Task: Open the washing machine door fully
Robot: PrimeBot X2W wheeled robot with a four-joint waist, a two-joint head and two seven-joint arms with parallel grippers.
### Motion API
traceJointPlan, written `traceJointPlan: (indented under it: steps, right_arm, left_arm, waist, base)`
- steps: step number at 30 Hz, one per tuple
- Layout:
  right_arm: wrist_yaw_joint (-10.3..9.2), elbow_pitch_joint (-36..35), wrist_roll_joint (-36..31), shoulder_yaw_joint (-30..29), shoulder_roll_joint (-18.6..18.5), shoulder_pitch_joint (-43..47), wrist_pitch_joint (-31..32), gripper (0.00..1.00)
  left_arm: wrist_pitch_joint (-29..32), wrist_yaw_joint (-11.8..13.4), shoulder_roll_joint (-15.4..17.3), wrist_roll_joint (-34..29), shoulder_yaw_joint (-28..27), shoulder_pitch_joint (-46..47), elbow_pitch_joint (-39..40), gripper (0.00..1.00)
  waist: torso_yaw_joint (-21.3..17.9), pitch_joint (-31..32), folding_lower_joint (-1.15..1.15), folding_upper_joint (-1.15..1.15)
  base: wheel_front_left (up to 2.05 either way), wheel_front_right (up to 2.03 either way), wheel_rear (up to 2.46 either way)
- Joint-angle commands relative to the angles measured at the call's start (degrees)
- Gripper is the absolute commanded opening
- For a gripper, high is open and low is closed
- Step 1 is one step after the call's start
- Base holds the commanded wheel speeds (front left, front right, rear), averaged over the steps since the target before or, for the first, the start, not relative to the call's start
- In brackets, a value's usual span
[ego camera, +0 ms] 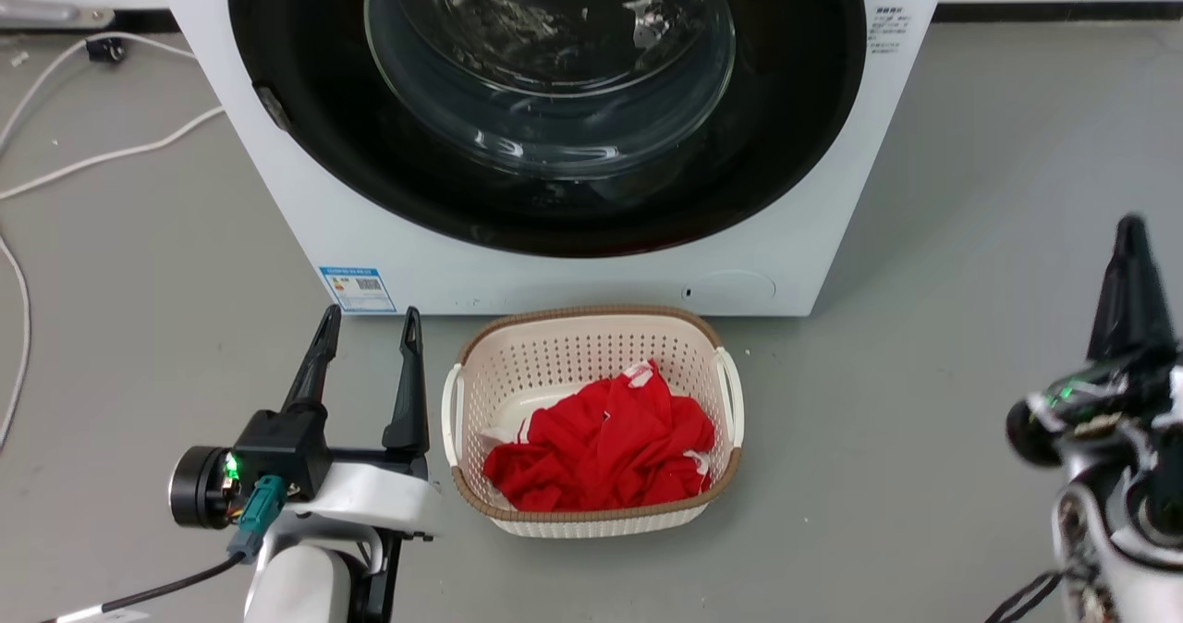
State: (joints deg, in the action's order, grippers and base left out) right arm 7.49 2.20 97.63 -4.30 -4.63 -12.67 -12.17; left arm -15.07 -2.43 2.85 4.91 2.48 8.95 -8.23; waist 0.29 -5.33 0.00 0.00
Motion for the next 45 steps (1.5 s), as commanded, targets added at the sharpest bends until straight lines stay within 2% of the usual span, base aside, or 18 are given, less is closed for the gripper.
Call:
traceJointPlan:
  steps: [1,6,7,12,19,24,29,35,45]
  right_arm:
    - [0.0,1.17,0.92,-0.53,-1.76,-3.4,1.05,0.0]
    - [0.0,6.32,4.13,-1.93,-6.52,-12.65,3.25,0.0]
    - [0.0,6.32,4.13,-1.93,-6.52,-12.65,3.25,0.0]
    - [-0.01,12.31,5.4,-0.61,-12.3,-22.3,5.6,0.0]
    - [0.0,22.39,5.21,5.38,-20.06,-37.35,10.24,0.0]
    - [0.0,30.27,3.51,11.99,-23.61,-48.29,14.72,0.0]
    - [0.0,38.31,0.49,19.46,-24.29,-58.45,20.25,0.0]
    - [0.0,47.51,-4.39,26.9,-22.56,-68.06,25.62,0.0]
    - [-0.05,55.25,-8.82,32.3,-20.22,-75.11,31.02,0.0]
  left_arm:
    - [-0.15,0.38,0.05,0.39,-0.07,1.13,0.42,1.0]
    - [-0.15,0.44,0.05,0.32,0.56,3.57,1.28,1.0]
    - [-0.15,0.44,0.05,0.32,0.56,3.57,1.28,1.0]
    - [-0.14,0.48,0.05,0.52,1.22,6.18,1.94,1.0]
    - [-0.15,0.97,0.04,1.39,1.97,8.87,2.76,1.0]
    - [-0.15,1.21,0.04,2.11,2.71,10.13,3.1,1.0]
    - [-0.15,1.13,0.05,2.26,3.21,11.69,3.64,1.0]
    - [-0.15,1.52,0.05,3.14,4.02,13.39,4.0,1.0]
    - [-0.14,2.71,0.08,4.61,5.67,15.01,4.54,1.0]
  waist:
    - [-0.02,-1.95,0.0,0.0]
    - [1.01,-5.56,0.0,0.0]
    - [1.01,-5.56,0.0,0.0]
    - [2.25,-9.32,0.0,0.0]
    - [3.51,-13.53,0.0,0.0]
    - [4.1,-16.0,0.0,0.0]
    - [4.6,-18.5,0.0,0.0]
    - [5.6,-21.01,0.0,0.0]
    - [6.82,-23.99,0.0,0.0]
  base:
    - [0.0,0.0,0.0]
    - [0.0,0.0,0.0]
    - [0.0,0.0,0.0]
    - [0.0,0.0,0.0]
    - [0.0,0.0,0.0]
    - [0.0,0.0,0.0]
    - [0.0,0.0,0.0]
    - [0.0,0.0,0.0]
    - [0.0,0.0,0.0]
